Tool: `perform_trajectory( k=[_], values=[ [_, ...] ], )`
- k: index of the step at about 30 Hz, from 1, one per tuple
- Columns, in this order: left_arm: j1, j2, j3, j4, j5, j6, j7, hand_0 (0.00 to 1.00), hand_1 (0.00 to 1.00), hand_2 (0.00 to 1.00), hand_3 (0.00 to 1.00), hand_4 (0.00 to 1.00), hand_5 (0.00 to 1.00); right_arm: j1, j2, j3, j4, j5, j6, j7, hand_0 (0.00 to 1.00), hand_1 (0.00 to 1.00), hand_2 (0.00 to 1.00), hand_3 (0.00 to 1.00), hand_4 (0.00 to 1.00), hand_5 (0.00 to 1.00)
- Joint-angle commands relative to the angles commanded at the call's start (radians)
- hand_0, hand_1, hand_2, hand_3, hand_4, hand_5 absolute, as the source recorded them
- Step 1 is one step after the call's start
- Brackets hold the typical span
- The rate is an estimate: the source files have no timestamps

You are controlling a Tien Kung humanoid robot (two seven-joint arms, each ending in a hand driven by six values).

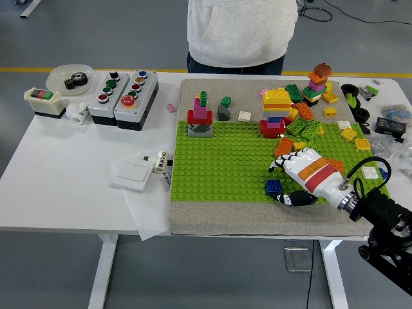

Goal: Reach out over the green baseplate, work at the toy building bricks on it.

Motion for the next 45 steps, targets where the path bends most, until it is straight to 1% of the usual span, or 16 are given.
perform_trajectory(
  k=[8,14,17,20,21,26,27,32,33,37,38,39,42,44,45],
  values=[
    [0.002,-0.001,-0.001,0.0,0.001,0.001,0.001,0.685,0.654,0.717,0.62,0.668,0.691,-0.001,0.003,0.001,-0.004,-0.004,0.006,-0.004,0.318,0.51,0.645,0.629,0.866,0.446],
    [0.002,0.0,0.001,0.001,-0.001,0.003,0.0,0.685,0.653,0.718,0.62,0.67,0.692,-0.013,-0.01,0.01,0.022,-0.012,0.011,-0.005,0.318,0.51,0.649,0.629,0.866,0.445],
    [0.003,0.001,-0.001,0.001,0.003,0.003,0.001,0.685,0.653,0.719,0.62,0.669,0.691,-0.03,-0.03,0.031,0.076,-0.013,0.007,-0.006,0.319,0.51,0.649,0.629,0.866,0.445],
    [0.004,0.001,-0.002,0.002,0.005,0.003,0.001,0.685,0.653,0.719,0.62,0.669,0.691,-0.044,-0.04,0.048,0.114,-0.013,0.002,-0.008,0.319,0.51,0.649,0.629,0.866,0.445],
    [0.004,0.001,-0.003,0.002,0.006,0.003,0.001,0.685,0.653,0.718,0.62,0.669,0.691,-0.047,-0.043,0.051,0.123,-0.013,0.001,-0.008,0.354,0.53,0.654,0.631,0.869,0.444],
    [0.003,0.001,-0.003,0.002,0.007,0.002,0.001,0.685,0.653,0.718,0.62,0.669,0.691,-0.066,-0.056,0.065,0.168,-0.016,-0.007,-0.013,0.354,0.53,0.654,0.631,0.869,0.444],
    [0.003,0.001,-0.003,0.002,0.007,0.002,0.001,0.685,0.653,0.717,0.619,0.669,0.691,-0.071,-0.06,0.065,0.178,-0.017,-0.006,-0.013,0.407,0.562,0.66,0.628,0.871,0.451],
    [0.002,0.001,-0.001,0.001,0.006,0.002,0.0,0.685,0.653,0.717,0.619,0.669,0.691,-0.103,-0.073,0.062,0.225,-0.015,0.004,-0.009,0.407,0.562,0.66,0.628,0.871,0.451],
    [0.002,0.001,-0.001,0.001,0.006,0.001,0.0,0.685,0.653,0.717,0.619,0.668,0.691,-0.109,-0.075,0.062,0.234,-0.016,0.005,-0.008,0.504,0.622,0.695,0.622,0.843,0.517],
    [0.0,0.003,-0.002,0.001,0.011,0.0,0.001,0.685,0.653,0.717,0.619,0.668,0.691,-0.123,-0.082,0.062,0.262,-0.021,0.011,-0.007,0.504,0.622,0.695,0.622,0.843,0.517],
    [-0.001,0.003,-0.003,0.001,0.012,-0.001,0.001,0.685,0.653,0.717,0.619,0.668,0.691,-0.124,-0.084,0.061,0.264,-0.022,0.013,-0.008,0.504,0.622,0.695,0.622,0.843,0.517],
    [-0.002,0.003,-0.005,0.001,0.015,-0.001,0.002,0.685,0.653,0.715,0.619,0.668,0.691,-0.126,-0.087,0.059,0.268,-0.024,0.016,-0.009,0.531,0.628,0.702,0.627,0.838,0.527],
    [-0.003,0.003,-0.006,0.001,0.016,0.0,0.002,0.685,0.653,0.715,0.619,0.668,0.691,-0.128,-0.091,0.053,0.265,-0.027,0.022,-0.01,0.531,0.628,0.702,0.627,0.838,0.527],
    [-0.003,0.002,-0.005,0.001,0.015,0.0,0.002,0.685,0.653,0.715,0.619,0.668,0.691,-0.128,-0.091,0.046,0.249,-0.03,0.028,-0.012,0.531,0.628,0.702,0.627,0.838,0.527],
    [-0.003,0.002,-0.005,0.001,0.015,0.0,0.002,0.685,0.652,0.715,0.619,0.668,0.691,-0.127,-0.091,0.045,0.246,-0.03,0.029,-0.012,0.549,0.627,0.702,0.625,0.837,0.535]
  ],
)
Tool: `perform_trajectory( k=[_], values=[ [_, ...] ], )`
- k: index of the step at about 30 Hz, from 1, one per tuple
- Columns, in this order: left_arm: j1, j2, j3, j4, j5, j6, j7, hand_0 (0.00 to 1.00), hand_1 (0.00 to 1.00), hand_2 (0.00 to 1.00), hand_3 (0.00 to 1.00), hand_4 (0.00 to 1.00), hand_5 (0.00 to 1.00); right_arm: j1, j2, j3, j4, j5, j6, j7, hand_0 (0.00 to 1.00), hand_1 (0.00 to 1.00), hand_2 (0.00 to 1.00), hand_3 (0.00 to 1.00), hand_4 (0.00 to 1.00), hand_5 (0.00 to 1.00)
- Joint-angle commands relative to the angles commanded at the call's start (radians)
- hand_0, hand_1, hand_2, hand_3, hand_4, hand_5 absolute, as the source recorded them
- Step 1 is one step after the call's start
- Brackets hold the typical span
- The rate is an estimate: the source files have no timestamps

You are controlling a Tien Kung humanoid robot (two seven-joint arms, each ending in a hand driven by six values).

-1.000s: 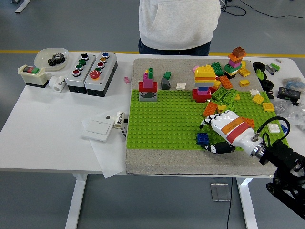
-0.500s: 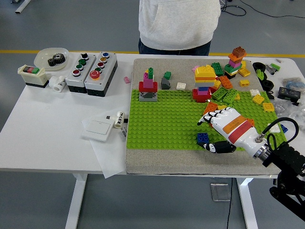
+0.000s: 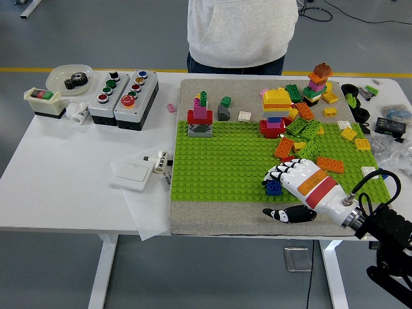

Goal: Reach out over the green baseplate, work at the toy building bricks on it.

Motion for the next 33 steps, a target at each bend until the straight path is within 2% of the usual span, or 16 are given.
perform_trajectory(
  k=[9,33],
  values=[
    [0.001,-0.001,-0.002,0.0,0.002,0.0,0.001,0.685,0.651,0.715,0.618,0.668,0.691,0.001,0.003,0.003,-0.041,-0.012,0.002,-0.004,0.535,0.627,0.691,0.61,0.835,0.53],
    [-0.001,-0.001,-0.003,0.0,0.007,-0.004,0.001,0.685,0.65,0.715,0.617,0.667,0.693,-0.003,0.007,0.002,-0.076,-0.013,-0.002,-0.005,0.515,0.622,0.689,0.587,0.816,0.571]
  ],
)
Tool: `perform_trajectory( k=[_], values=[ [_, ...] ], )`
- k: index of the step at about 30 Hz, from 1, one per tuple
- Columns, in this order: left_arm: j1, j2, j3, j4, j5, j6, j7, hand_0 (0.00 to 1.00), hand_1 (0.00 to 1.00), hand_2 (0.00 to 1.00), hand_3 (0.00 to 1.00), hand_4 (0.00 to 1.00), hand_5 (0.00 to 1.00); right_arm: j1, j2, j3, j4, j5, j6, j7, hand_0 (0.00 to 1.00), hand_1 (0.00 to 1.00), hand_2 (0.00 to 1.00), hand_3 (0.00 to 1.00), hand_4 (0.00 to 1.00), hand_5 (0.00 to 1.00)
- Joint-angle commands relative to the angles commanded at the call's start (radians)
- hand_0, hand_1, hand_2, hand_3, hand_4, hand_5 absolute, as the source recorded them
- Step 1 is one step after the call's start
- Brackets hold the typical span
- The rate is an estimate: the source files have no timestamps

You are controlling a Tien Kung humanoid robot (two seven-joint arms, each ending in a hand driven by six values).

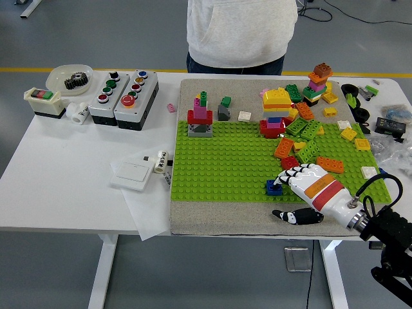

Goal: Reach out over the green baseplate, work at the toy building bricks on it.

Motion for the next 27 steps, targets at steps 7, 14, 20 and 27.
perform_trajectory(
  k=[7,14,20,27],
  values=[
    [-0.001,0.0,-0.001,0.0,0.002,0.0,0.0,0.685,0.651,0.715,0.616,0.667,0.693,-0.001,0.0,-0.001,-0.004,0.002,0.001,-0.001,0.512,0.619,0.689,0.585,0.816,0.572],
    [-0.002,0.0,0.0,0.0,0.002,-0.002,0.0,0.685,0.65,0.715,0.616,0.667,0.693,-0.002,0.002,-0.003,-0.007,0.002,0.001,-0.001,0.511,0.619,0.689,0.585,0.815,0.571],
    [-0.001,0.0,0.0,0.0,0.003,-0.002,0.0,0.685,0.65,0.716,0.617,0.666,0.693,-0.001,0.002,-0.004,-0.011,0.002,0.002,-0.001,0.51,0.619,0.688,0.584,0.814,0.569],
    [-0.001,0.0,0.0,0.0,0.002,-0.003,0.0,0.685,0.65,0.715,0.616,0.666,0.691,-0.002,0.003,-0.005,-0.015,0.004,0.004,-0.002,0.508,0.617,0.687,0.583,0.814,0.568]
  ],
)
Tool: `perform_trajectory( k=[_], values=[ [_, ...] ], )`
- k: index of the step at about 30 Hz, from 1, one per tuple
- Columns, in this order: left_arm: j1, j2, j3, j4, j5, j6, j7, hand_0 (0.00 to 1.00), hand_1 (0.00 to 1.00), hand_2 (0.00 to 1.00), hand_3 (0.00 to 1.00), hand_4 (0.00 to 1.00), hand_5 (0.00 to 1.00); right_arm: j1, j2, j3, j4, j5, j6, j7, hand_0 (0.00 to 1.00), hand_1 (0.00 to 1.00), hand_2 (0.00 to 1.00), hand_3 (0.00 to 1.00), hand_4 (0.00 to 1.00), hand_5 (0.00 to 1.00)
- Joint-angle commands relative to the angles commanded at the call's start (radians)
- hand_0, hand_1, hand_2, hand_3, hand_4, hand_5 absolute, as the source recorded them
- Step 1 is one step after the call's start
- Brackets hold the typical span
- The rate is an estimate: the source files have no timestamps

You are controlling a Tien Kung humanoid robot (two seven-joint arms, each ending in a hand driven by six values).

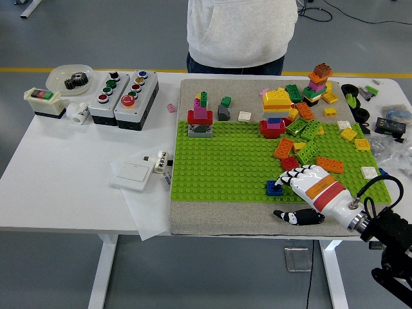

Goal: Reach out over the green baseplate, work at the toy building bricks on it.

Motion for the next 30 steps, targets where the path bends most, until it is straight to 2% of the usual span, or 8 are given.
perform_trajectory(
  k=[14,30],
  values=[
    [-0.001,0.001,-0.001,0.0,0.004,-0.005,-0.001,0.685,0.65,0.714,0.617,0.665,0.69,0.011,0.003,0.013,0.022,0.013,-0.02,0.002,0.498,0.617,0.687,0.58,0.812,0.565],
    [0.002,0.001,-0.007,-0.001,0.014,-0.01,0.001,0.685,0.65,0.715,0.617,0.666,0.688,0.026,0.03,0.002,-0.023,0.024,-0.021,0.0,0.505,0.617,0.686,0.58,0.813,0.562]
  ],
)
